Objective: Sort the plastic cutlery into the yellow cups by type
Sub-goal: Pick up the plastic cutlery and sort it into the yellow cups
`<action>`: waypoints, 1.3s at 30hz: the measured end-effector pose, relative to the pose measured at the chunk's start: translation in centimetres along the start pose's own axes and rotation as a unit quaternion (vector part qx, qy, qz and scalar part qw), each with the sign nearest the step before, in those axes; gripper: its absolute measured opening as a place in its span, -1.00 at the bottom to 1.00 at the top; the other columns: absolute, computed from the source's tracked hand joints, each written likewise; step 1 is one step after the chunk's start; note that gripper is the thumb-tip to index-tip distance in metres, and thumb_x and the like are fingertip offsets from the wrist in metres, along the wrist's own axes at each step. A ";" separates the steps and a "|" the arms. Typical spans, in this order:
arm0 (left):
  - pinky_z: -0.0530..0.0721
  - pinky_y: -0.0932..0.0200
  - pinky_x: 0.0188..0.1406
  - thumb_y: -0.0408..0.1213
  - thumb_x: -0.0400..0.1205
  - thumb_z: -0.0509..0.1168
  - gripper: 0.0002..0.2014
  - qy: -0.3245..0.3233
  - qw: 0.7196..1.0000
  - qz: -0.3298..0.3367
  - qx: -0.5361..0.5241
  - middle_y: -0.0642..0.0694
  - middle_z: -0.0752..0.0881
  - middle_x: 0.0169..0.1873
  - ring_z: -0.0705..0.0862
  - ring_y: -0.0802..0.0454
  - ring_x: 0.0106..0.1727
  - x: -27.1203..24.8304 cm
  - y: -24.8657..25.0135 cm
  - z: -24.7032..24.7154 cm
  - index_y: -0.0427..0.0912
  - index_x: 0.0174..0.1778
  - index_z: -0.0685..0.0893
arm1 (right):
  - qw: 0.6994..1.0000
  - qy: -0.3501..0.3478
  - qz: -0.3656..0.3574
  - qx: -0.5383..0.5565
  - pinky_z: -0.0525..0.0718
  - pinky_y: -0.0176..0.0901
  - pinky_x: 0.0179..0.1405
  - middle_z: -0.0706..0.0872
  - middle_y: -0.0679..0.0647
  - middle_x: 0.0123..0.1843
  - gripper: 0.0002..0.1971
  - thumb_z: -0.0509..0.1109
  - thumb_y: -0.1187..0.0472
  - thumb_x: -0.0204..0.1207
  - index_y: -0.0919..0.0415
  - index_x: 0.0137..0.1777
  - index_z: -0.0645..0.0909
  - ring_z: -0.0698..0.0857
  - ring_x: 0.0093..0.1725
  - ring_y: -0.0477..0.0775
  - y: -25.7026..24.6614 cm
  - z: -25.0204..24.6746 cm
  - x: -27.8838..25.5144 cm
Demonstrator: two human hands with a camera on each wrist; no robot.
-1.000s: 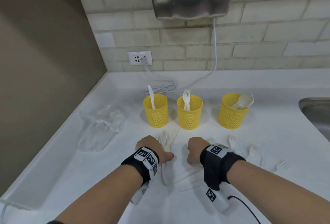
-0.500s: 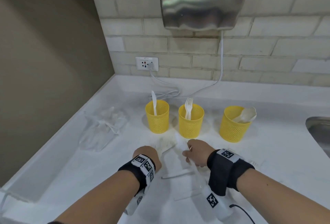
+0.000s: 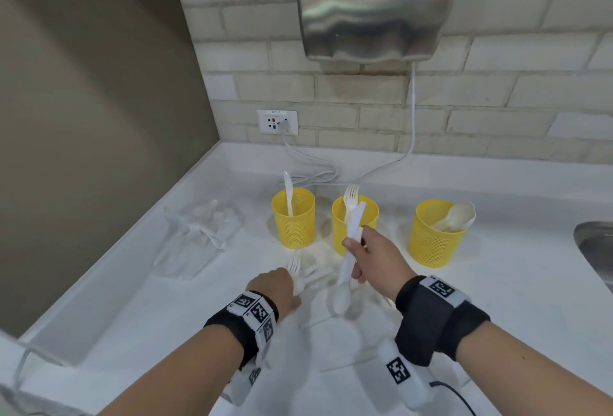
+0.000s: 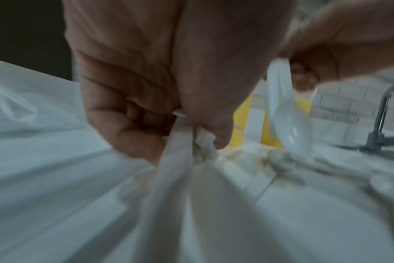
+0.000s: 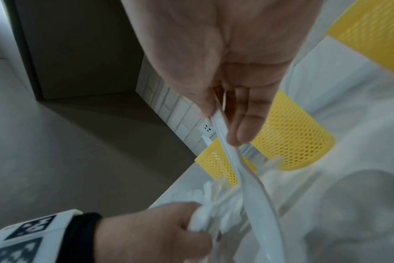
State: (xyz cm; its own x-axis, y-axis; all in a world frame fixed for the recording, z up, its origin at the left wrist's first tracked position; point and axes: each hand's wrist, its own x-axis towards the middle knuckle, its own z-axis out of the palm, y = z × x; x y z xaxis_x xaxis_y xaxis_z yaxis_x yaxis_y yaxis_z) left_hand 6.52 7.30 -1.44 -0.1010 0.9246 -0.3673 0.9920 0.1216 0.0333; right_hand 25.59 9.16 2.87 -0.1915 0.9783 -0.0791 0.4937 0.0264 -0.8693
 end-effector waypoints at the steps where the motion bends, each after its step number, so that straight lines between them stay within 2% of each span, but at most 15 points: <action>1: 0.52 0.14 -0.04 -0.06 0.62 0.27 -0.61 0.006 1.000 0.012 -0.024 -0.19 0.67 0.16 0.67 -0.17 0.17 -0.3 -0.1 -0.4 -0.28 0.22 0.49 | 1.000 -0.019 0.019 -0.010 0.61 -0.18 -0.37 0.70 0.16 -0.28 -0.76 0.18 0.08 0.71 0.28 -0.03 0.46 0.64 -0.47 0.01 0.3 0.1 -0.2; 3: 0.53 0.11 -0.09 -0.06 0.65 0.24 -0.64 0.023 0.995 0.038 -0.088 -0.20 0.67 0.10 0.69 -0.17 0.10 -0.9 -0.4 -1.2 -0.28 0.18 0.49 | 0.997 -0.062 0.050 0.008 0.70 0.00 -0.26 0.68 0.15 -0.38 -0.75 0.21 0.10 0.70 0.33 0.02 0.47 0.68 -0.43 0.11 0.8 0.5 -0.5; 5: 0.61 0.06 -0.17 -0.11 0.64 0.24 -0.71 0.034 0.980 0.066 -0.185 -0.20 0.69 0.00 0.75 -0.16 -0.06 -1.4 -0.6 -1.8 -0.27 0.12 0.49 | 0.994 -0.078 0.053 0.058 0.74 0.13 -0.15 0.66 0.13 -0.31 -0.80 0.26 0.15 0.68 0.32 0.08 0.48 0.73 -0.35 0.21 0.9 1.2 -0.8; 8: 0.66 0.06 -0.35 -0.20 0.64 0.24 -0.83 0.032 0.935 0.107 -0.338 -0.16 0.69 -0.18 0.75 -0.12 -0.30 -2.1 0.0 -1.9 -0.21 0.03 0.49 | 0.986 -0.067 0.036 0.146 0.78 0.10 -0.22 0.61 0.21 -0.06 -0.92 0.29 0.27 0.66 0.22 0.08 0.45 0.74 -0.34 0.23 0.0 2.2 -0.9; 10: 0.62 0.11 -0.36 -0.11 0.66 0.26 -0.81 0.047 0.914 0.124 -0.383 -0.11 0.67 -0.21 0.70 -0.06 -0.30 -2.5 0.4 -1.7 -0.15 0.01 0.48 | 0.983 -0.063 0.029 0.171 0.79 0.04 -0.29 0.62 0.26 0.01 -0.89 0.26 0.26 0.68 0.23 0.15 0.44 0.74 -0.38 0.19 -0.7 2.7 -0.9; 13: 0.52 0.21 -0.23 0.09 0.60 0.32 -0.62 0.086 0.917 0.124 -0.370 -0.02 0.66 -0.13 0.63 0.06 -0.17 -2.8 0.5 -1.7 -0.14 0.10 0.49 | 0.981 -0.061 0.022 0.183 0.79 0.03 -0.34 0.67 0.28 -0.09 -0.84 0.22 0.25 0.70 0.27 0.22 0.43 0.73 -0.43 0.17 -1.3 3.1 -0.8; 16: 0.50 0.27 -0.30 0.07 0.57 0.38 -0.60 0.086 0.919 0.121 -0.366 0.05 0.64 -0.21 0.59 0.17 -0.24 -3.2 0.4 -1.7 -0.13 0.07 0.44 | 0.983 -0.056 0.018 0.175 0.80 0.09 -0.31 0.69 0.29 0.03 -0.83 0.20 0.18 0.71 0.22 0.22 0.45 0.75 -0.40 0.22 -1.7 3.2 -0.9; 19: 0.62 0.14 -0.22 0.11 0.55 0.39 -0.56 0.091 0.922 0.111 -0.360 -0.01 0.68 -0.21 0.67 0.07 -0.22 -3.3 0.4 -1.7 -0.14 0.08 0.43 | 0.992 -0.034 0.005 0.123 0.76 0.07 -0.23 0.72 0.13 0.03 -0.84 0.17 0.10 0.71 0.11 0.19 0.50 0.77 -0.25 0.22 -2.1 3.3 -1.0; 21: 0.65 0.02 -0.11 0.14 0.54 0.37 -0.54 0.098 0.930 0.099 -0.340 -0.07 0.68 -0.15 0.69 -0.04 -0.15 -3.3 0.2 -1.4 -0.14 0.09 0.44 | 0.997 0.012 -0.013 0.070 0.67 -0.08 -0.18 0.70 0.04 -0.04 -0.84 0.17 0.09 0.70 0.12 0.12 0.54 0.72 -0.15 0.10 -2.4 3.2 -0.9; 24: 0.65 -0.01 -0.08 0.11 0.55 0.35 -0.56 0.112 0.934 0.082 -0.329 -0.10 0.67 -0.11 0.67 -0.09 -0.12 -3.3 -0.2 -1.1 -0.15 0.10 0.45 | 0.992 0.097 -0.059 0.052 0.47 -0.18 -0.26 0.59 0.07 -0.16 -0.85 0.18 0.17 0.69 0.19 -0.06 0.52 0.55 -0.24 -0.01 -2.7 2.6 -0.1; 27: 0.65 -0.03 -0.03 0.07 0.60 0.31 -0.59 0.131 0.929 0.069 -0.339 -0.13 0.70 -0.06 0.69 -0.12 -0.07 -3.3 -0.7 -1.1 -0.17 0.16 0.47 | 0.977 0.165 -0.065 0.122 0.60 0.02 -0.09 0.66 0.16 -0.09 -0.82 0.11 0.11 0.72 0.18 -0.01 0.48 0.63 -0.16 0.11 -3.2 1.4 0.5; 31: 0.62 0.00 -0.14 0.02 0.63 0.28 -0.64 0.146 0.923 0.055 -0.352 -0.14 0.68 -0.13 0.67 -0.14 -0.15 -3.2 -1.1 -1.4 -0.21 0.12 0.48 | 0.956 0.222 -0.092 0.169 0.56 -0.16 -0.18 0.67 0.06 -0.25 -0.83 0.01 0.16 0.77 0.20 0.02 0.37 0.61 -0.25 0.02 -4.2 0.3 0.4; 33: 0.59 0.03 -0.19 0.00 0.64 0.27 -0.66 0.147 0.922 0.057 -0.355 -0.13 0.65 -0.17 0.63 -0.10 -0.22 -3.2 -1.1 -1.6 -0.22 0.11 0.49 | 0.961 0.215 -0.084 0.156 0.51 -0.04 -0.27 0.52 0.05 -0.32 -0.83 0.01 0.13 0.76 0.18 0.02 0.34 0.54 -0.34 0.09 -4.4 0.5 0.5; 36: 0.57 0.09 -0.24 -0.04 0.64 0.27 -0.70 0.138 0.920 0.082 -0.358 -0.13 0.67 -0.16 0.63 -0.07 -0.23 -3.4 -0.8 -1.7 -0.20 0.11 0.50 | 0.978 0.130 -0.027 0.160 0.40 -0.13 -0.36 0.43 -0.02 -0.34 -0.82 0.24 0.01 0.67 0.11 0.02 0.43 0.43 -0.41 0.00 -4.2 1.3 0.9; 39: 0.56 0.19 -0.28 -0.05 0.62 0.30 -0.71 0.136 0.914 0.096 -0.369 -0.11 0.70 -0.12 0.65 -0.03 -0.19 -3.4 -0.5 -1.4 -0.18 0.10 0.53 | 0.988 0.074 -0.031 0.130 0.30 -0.24 -0.43 0.45 -0.05 -0.43 -0.71 0.34 0.03 0.61 0.11 -0.28 0.44 0.39 -0.50 -0.09 -4.5 1.7 0.9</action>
State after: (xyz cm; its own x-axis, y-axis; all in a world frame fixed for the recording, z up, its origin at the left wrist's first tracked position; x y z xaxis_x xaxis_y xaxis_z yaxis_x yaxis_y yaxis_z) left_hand 6.24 4.61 1.14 -0.0446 0.9979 -0.0471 0.6830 0.0649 0.7276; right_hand 21.76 9.62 5.86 -0.0794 0.9963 0.0339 0.2468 0.0526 -0.9676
